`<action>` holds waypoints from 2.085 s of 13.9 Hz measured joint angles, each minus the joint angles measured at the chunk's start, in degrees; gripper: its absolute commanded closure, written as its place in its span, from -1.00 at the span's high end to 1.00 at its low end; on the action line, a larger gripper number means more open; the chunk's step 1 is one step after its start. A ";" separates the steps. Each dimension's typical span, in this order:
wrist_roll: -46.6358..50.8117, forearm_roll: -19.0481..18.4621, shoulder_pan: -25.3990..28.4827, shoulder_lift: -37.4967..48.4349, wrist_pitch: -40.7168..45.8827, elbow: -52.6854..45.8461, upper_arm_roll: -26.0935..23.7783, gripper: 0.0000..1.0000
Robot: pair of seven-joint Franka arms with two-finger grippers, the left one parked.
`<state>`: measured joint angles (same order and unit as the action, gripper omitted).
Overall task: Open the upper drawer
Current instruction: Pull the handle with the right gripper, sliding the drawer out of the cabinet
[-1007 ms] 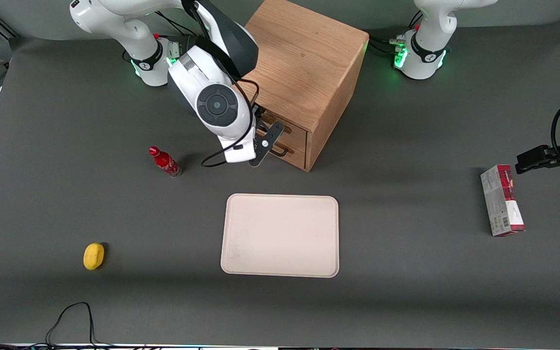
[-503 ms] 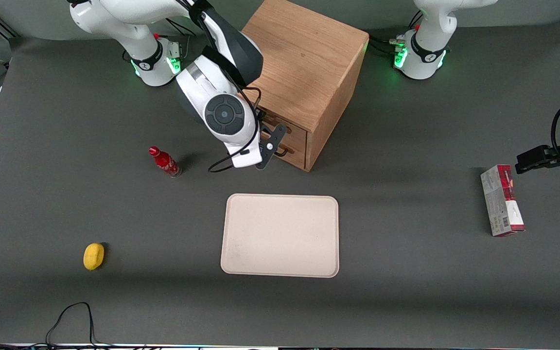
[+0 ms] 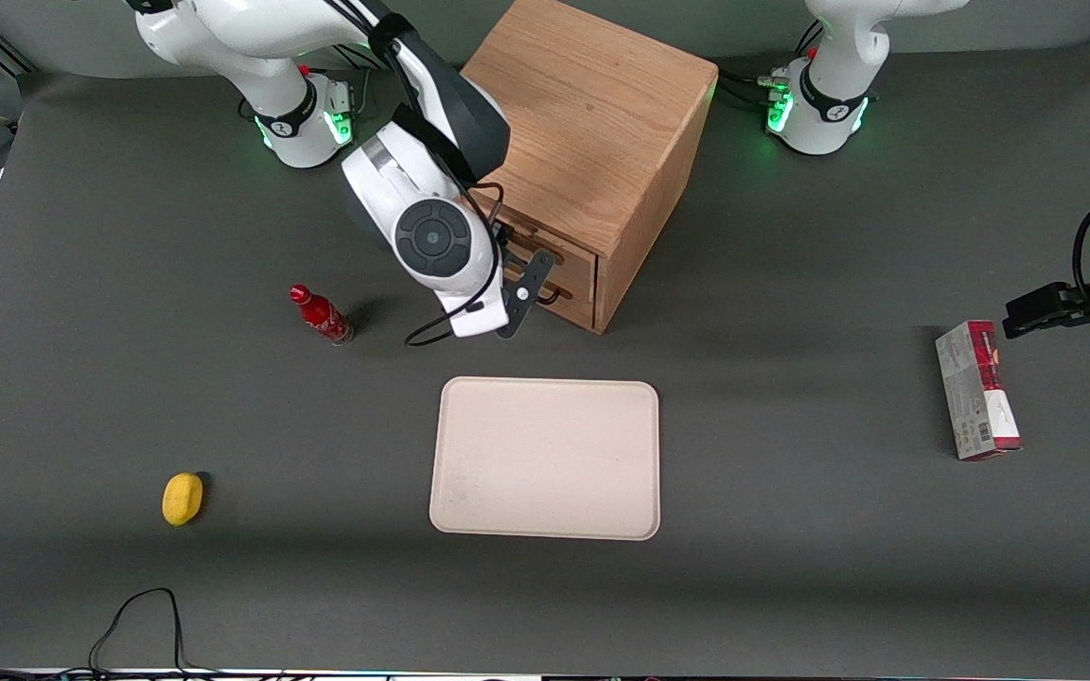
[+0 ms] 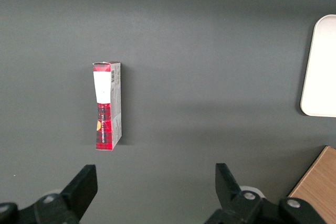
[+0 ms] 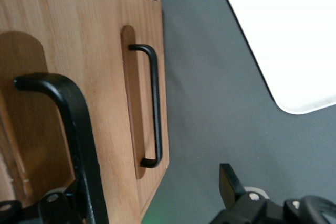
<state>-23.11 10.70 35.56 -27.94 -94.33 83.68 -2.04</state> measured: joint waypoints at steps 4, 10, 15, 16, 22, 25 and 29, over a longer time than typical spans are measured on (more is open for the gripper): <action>-0.79 0.00 -2.09 0.00 -0.12 -0.08 0.24 1.00; -0.92 0.00 -4.10 -0.01 -2.79 -0.42 0.28 1.00; -0.92 0.00 -6.16 -0.77 -3.75 -0.44 0.37 1.00; -0.93 0.00 -6.80 -1.02 -4.18 -0.45 0.39 1.00; -1.53 0.00 -9.78 -2.14 -4.87 -2.78 0.49 1.00; -1.56 0.00 -10.77 -2.71 -4.87 -4.18 0.51 1.00; -3.48 0.00 -12.04 -4.45 -4.87 -7.24 0.56 1.00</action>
<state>-26.59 10.71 23.52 -32.39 -99.20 76.44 -1.48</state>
